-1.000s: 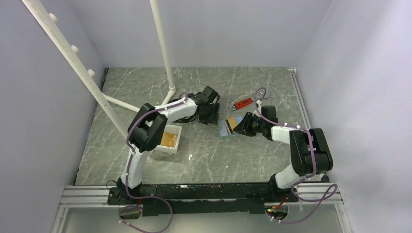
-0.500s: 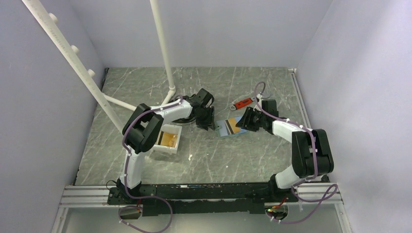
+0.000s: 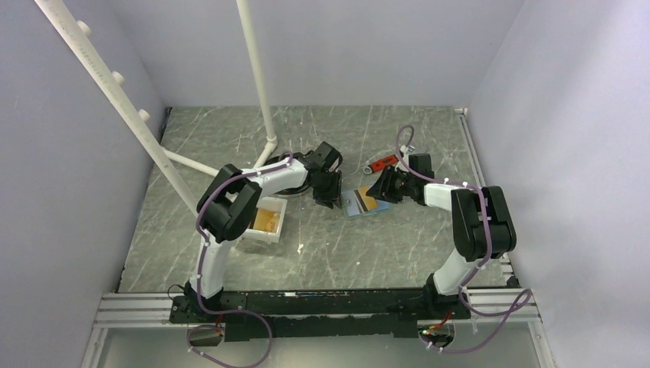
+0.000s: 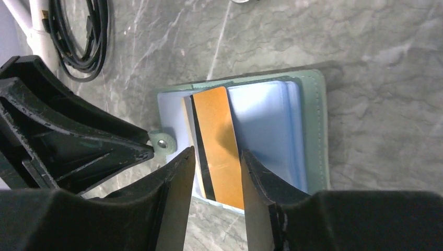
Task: Put the credit cards into the card holder
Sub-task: Insert the credit card into the card holder.
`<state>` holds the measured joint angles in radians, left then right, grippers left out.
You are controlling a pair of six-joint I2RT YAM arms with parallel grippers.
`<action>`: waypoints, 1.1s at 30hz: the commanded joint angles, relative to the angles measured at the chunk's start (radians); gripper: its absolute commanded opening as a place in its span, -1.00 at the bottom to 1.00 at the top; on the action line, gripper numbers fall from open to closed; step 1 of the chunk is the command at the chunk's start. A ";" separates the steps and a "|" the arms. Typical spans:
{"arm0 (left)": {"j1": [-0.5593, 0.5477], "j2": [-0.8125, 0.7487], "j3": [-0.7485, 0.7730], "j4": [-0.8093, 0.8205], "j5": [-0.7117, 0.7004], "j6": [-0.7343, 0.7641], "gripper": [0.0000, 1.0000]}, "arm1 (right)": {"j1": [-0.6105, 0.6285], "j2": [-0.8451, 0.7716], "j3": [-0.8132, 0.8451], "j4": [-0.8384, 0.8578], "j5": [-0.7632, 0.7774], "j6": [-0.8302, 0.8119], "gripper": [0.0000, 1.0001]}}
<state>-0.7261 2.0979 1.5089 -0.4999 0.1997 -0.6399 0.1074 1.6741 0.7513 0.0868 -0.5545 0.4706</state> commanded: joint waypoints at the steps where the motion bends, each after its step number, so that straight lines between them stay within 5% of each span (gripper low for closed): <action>1: -0.006 0.075 0.019 -0.036 -0.009 0.013 -0.24 | 0.033 0.002 -0.004 0.067 -0.062 0.002 -0.22; 10: -0.018 0.091 0.057 -0.034 0.010 0.009 -0.29 | 0.078 -0.030 -0.084 0.136 -0.053 0.082 -0.52; 24: -0.048 0.137 0.140 -0.024 0.053 -0.002 -0.35 | 0.116 0.003 -0.075 0.282 -0.155 0.105 -0.47; 33: -0.052 0.144 0.179 -0.015 0.066 0.029 -0.35 | 0.034 -0.040 -0.077 0.121 -0.058 0.078 -0.34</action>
<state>-0.7452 2.1891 1.6524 -0.5556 0.2344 -0.6376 0.1814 1.6756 0.6582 0.2520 -0.6258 0.5594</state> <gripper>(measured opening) 0.324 0.314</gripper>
